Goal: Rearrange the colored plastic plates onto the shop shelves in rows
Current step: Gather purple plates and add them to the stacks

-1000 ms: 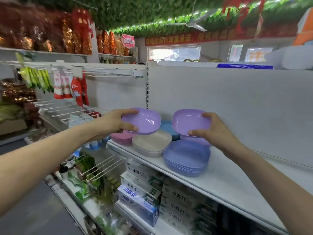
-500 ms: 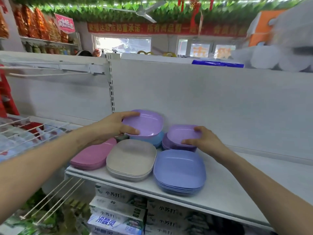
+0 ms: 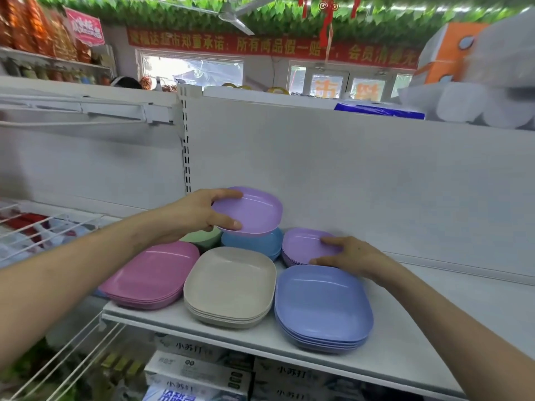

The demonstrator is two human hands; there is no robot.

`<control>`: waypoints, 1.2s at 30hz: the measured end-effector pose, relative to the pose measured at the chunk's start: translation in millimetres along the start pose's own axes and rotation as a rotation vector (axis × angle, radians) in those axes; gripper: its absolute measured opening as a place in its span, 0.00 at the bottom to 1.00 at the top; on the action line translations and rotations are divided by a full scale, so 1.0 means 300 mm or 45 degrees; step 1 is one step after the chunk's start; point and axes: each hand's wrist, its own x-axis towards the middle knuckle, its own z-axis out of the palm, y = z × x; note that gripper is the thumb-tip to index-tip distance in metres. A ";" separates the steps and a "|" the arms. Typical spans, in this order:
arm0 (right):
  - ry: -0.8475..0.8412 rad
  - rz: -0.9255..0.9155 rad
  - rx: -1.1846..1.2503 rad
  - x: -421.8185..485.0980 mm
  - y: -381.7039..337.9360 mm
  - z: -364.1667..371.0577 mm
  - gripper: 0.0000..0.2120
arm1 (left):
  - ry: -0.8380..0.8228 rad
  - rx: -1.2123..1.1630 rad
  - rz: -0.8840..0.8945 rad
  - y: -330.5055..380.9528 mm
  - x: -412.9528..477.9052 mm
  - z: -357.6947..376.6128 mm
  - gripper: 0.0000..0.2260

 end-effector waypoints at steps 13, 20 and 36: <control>0.177 -0.105 0.570 -0.021 0.102 -0.045 0.28 | -0.137 0.119 -0.016 0.100 0.131 0.216 0.33; 0.523 -0.269 1.024 -0.052 0.221 -0.090 0.15 | -0.254 0.283 -0.006 0.125 0.199 0.367 0.37; 0.511 -0.262 0.536 -0.025 0.233 -0.011 0.17 | -0.296 0.971 -0.032 0.089 0.216 0.436 0.38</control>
